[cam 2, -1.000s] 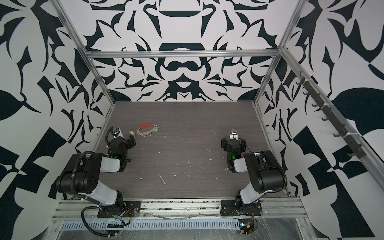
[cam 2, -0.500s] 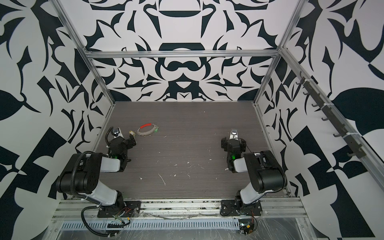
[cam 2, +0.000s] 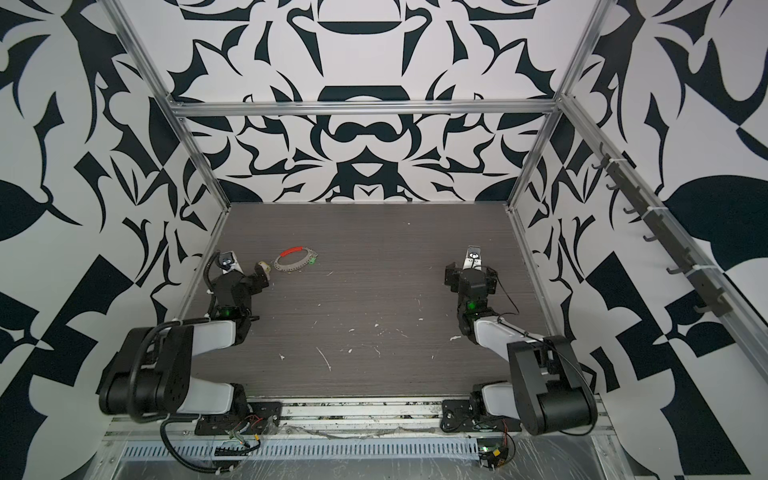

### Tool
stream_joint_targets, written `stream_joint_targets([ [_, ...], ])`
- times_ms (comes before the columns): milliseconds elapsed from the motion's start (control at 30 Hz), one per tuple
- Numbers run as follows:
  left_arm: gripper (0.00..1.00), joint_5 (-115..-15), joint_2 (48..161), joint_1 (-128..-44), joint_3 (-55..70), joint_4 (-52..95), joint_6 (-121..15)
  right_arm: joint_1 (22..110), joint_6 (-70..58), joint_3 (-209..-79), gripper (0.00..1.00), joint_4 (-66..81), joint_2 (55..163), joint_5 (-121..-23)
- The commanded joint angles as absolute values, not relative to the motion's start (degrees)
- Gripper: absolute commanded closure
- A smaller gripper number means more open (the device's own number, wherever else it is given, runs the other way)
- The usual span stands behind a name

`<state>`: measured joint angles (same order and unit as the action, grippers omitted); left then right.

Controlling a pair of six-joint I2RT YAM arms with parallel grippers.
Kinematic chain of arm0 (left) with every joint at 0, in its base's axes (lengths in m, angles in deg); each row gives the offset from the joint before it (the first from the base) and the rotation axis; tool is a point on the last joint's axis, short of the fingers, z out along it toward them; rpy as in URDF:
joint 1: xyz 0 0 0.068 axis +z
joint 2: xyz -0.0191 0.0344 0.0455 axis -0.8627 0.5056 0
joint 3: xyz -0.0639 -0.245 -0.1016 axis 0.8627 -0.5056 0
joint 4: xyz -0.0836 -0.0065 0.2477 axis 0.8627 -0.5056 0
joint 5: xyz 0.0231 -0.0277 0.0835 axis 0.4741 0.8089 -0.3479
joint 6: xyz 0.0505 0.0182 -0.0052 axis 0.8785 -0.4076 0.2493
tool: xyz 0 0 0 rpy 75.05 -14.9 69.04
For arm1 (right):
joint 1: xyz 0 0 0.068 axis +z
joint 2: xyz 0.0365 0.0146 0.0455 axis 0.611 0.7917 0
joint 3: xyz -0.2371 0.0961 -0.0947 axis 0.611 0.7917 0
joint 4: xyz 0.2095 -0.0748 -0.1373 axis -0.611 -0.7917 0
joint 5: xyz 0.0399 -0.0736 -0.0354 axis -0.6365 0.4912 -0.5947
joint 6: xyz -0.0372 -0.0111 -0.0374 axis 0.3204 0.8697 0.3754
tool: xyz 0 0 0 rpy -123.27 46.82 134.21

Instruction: Remove the keys from the keyring

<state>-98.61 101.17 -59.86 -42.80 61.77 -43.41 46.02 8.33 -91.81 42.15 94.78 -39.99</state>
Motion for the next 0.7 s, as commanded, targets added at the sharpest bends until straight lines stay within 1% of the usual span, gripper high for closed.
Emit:
stream_joint_targets([
  [0,0.01,-100.8,94.1,-60.0,-37.9,50.0,-47.9,46.8,3.4,-95.4,0.00,34.1,91.9,-37.5],
  [67,0.01,-103.0,91.5,-60.0,-36.8,49.0,-54.2,47.2,-0.3,-97.5,0.00,31.3,91.4,-33.5],
  [133,0.01,-108.5,89.3,-60.0,-36.4,49.7,-65.4,47.1,-8.6,-99.5,0.00,28.7,91.6,-29.6],
  [167,0.01,-111.6,87.8,-59.8,-35.8,45.8,-74.3,46.7,-14.4,-100.2,0.00,26.7,91.6,-28.7],
  [233,0.01,-115.5,83.7,-59.6,-33.1,28.3,-96.0,46.0,-30.3,-102.5,0.00,13.6,90.6,-27.0],
  [267,0.01,-115.4,81.9,-59.4,-31.7,20.6,-103.1,44.8,-32.9,-102.9,0.00,11.1,90.1,-30.5],
  [333,0.01,-110.4,80.6,-58.4,-32.2,23.1,-100.6,42.8,-30.0,-101.7,0.00,15.5,90.5,-41.0],
  [400,0.01,-106.4,80.8,-58.1,-33.2,26.6,-99.8,42.7,-31.0,-100.3,0.04,19.4,91.3,-45.1],
  [467,0.01,-103.9,81.1,-58.0,-34.5,30.3,-99.8,42.7,-32.7,-99.0,0.04,22.2,91.7,-49.0],
  [500,0.01,-102.7,81.2,-58.0,-35.4,32.1,-100.0,42.7,-31.5,-99.5,0.04,21.8,92.0,-51.6],
  [600,0.01,-97.3,82.5,-57.8,-36.2,36.3,-97.4,42.7,-28.5,-104.0,0.12,15.6,94.1,-59.5],
  [667,0.01,-93.1,84.1,-57.8,-34.6,35.7,-94.7,42.8,-26.9,-105.8,0.21,14.1,95.9,-64.5],
])
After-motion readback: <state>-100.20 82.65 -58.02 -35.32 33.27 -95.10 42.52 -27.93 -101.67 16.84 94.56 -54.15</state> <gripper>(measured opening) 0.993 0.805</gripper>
